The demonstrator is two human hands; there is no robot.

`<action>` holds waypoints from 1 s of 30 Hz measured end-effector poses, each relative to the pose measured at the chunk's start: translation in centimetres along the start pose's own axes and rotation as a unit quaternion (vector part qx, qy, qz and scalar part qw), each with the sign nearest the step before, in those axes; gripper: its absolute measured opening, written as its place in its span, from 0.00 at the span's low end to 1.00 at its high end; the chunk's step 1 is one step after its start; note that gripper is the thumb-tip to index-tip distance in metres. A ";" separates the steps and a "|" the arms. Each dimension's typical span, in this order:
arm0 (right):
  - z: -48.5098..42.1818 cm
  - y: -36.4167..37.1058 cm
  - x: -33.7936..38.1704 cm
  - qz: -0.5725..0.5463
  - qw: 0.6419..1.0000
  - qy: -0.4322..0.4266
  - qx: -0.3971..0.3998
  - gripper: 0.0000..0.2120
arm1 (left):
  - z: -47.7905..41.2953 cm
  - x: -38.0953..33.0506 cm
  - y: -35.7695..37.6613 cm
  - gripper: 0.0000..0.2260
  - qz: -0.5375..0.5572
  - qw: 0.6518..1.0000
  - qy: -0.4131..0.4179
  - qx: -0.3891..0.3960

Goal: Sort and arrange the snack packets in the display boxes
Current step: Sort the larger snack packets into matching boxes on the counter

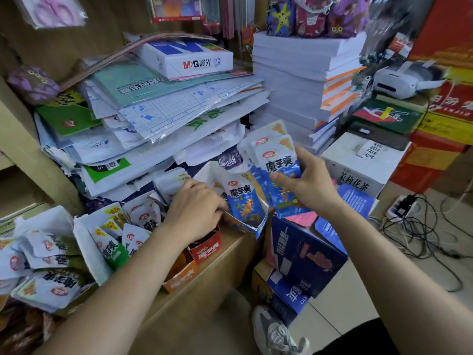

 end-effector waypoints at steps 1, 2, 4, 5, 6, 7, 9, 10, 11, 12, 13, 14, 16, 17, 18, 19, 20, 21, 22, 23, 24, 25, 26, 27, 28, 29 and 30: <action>-0.2 1.0 0.5 0.019 0.999 -0.019 0.017 0.19 | 0.2 0.1 0.1 0.09 -0.001 1.000 0.006 -0.006; -0.4 2.3 0.9 0.046 0.998 -0.033 0.039 0.22 | 0.4 0.2 0.2 0.09 -0.001 1.000 0.012 -0.013; -0.8 5.5 0.9 0.152 0.983 -0.048 0.093 0.30 | 0.8 0.5 0.3 0.10 0.009 1.000 0.012 -0.025; -0.9 7.1 0.6 0.221 0.966 -0.057 0.123 0.33 | 1.1 0.7 0.3 0.10 0.010 0.999 0.011 -0.032; -0.8 8.6 0.2 0.280 0.945 -0.067 0.153 0.35 | 1.3 0.8 0.2 0.10 0.009 0.999 0.010 -0.041; -0.6 9.8 -0.1 0.321 0.927 -0.079 0.176 0.36 | 1.4 1.0 0.1 0.11 0.010 0.999 0.008 -0.047; -0.3 10.4 -0.3 0.342 0.916 -0.085 0.193 0.37 | 1.6 1.3 0.1 0.12 0.014 0.999 0.007 -0.048; 0.0 10.1 -0.4 0.328 0.921 -0.076 0.194 0.37 | 1.7 1.4 0.2 0.12 0.016 0.999 0.009 -0.047; 0.4 9.6 -0.5 0.311 0.928 -0.061 0.194 0.37 | 1.7 1.5 0.2 0.13 0.020 0.999 0.010 -0.047; 0.8 9.1 -0.7 0.298 0.933 -0.044 0.198 0.38 | 1.7 1.5 0.1 0.13 0.025 0.998 0.011 -0.048; 1.5 8.6 -1.0 0.287 0.935 -0.024 0.205 0.40 | 1.8 1.6 0.1 0.14 0.031 0.998 0.009 -0.047; 2.2 8.3 -1.5 0.276 0.937 0.001 0.214 0.41 | 1.8 1.7 0.0 0.15 0.035 0.998 0.007 -0.045; 3.8 8.1 -2.7 0.248 0.943 0.050 0.214 0.39 | 1.9 1.8 0.1 0.15 0.039 0.998 0.004 -0.042; 4.2 8.1 -3.2 0.234 0.951 0.066 0.192 0.35 | 1.9 1.9 0.2 0.15 0.040 0.998 0.004 -0.040; 4.3 7.9 -3.4 0.222 0.960 0.071 0.154 0.31 | 1.9 1.9 0.2 0.16 0.041 0.998 0.005 -0.040; 4.3 7.6 -3.5 0.214 0.968 0.065 0.111 0.26 | 1.9 2.0 0.2 0.15 0.046 0.998 0.007 -0.041; 4.2 7.4 -3.3 0.209 0.974 0.051 0.071 0.23 | 1.8 2.0 0.2 0.15 0.051 0.998 0.009 -0.043; 4.0 7.2 -2.9 0.211 0.976 0.026 0.035 0.20 | 1.8 1.9 0.1 0.15 0.055 0.997 0.011 -0.045; 3.8 7.1 -2.2 0.221 0.975 -0.010 0.003 0.18 | 1.7 1.9 0.1 0.15 0.055 0.997 0.013 -0.044; 3.7 7.3 -1.5 0.237 0.970 -0.050 -0.022 0.16 | 1.7 1.9 0.1 0.16 0.053 0.998 0.012 -0.039; 3.6 7.8 -1.0 0.249 0.965 -0.081 -0.030 0.14 | 1.7 2.0 0.2 0.16 0.052 0.998 0.010 -0.032; 3.5 8.6 -0.8 0.253 0.962 -0.102 -0.022 0.13 | 1.7 2.1 0.2 0.17 0.055 0.998 0.013 -0.026; 3.3 9.4 -0.8 0.254 0.961 -0.112 -0.002 0.13 | 1.7 2.1 0.1 0.17 0.067 0.997 0.019 -0.022; 3.2 10.1 -1.2 0.256 0.960 -0.111 0.021 0.15 | 1.8 2.0 -0.3 0.18 0.093 0.995 0.025 -0.022; 3.2 10.6 -1.5 0.258 0.959 -0.109 0.042 0.17 | 2.0 2.0 -0.9 0.19 0.130 0.991 0.028 -0.030; 3.3 10.9 -1.8 0.262 0.957 -0.106 0.061 0.21 | 2.4 2.2 -1.9 0.21 0.168 0.984 0.024 -0.045; 3.5 11.1 -2.1 0.269 0.954 -0.104 0.081 0.25 | 3.0 2.6 -3.0 0.23 0.199 0.977 0.020 -0.071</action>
Point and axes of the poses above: each hand's wrist, its own z-axis away from the middle knuckle, its own y-axis out of the palm, x = y × z, the point moved 10 cm from there along -z, towards the middle knuckle, and after that the axes turned 10 degrees about z, right-handed, at the moved point
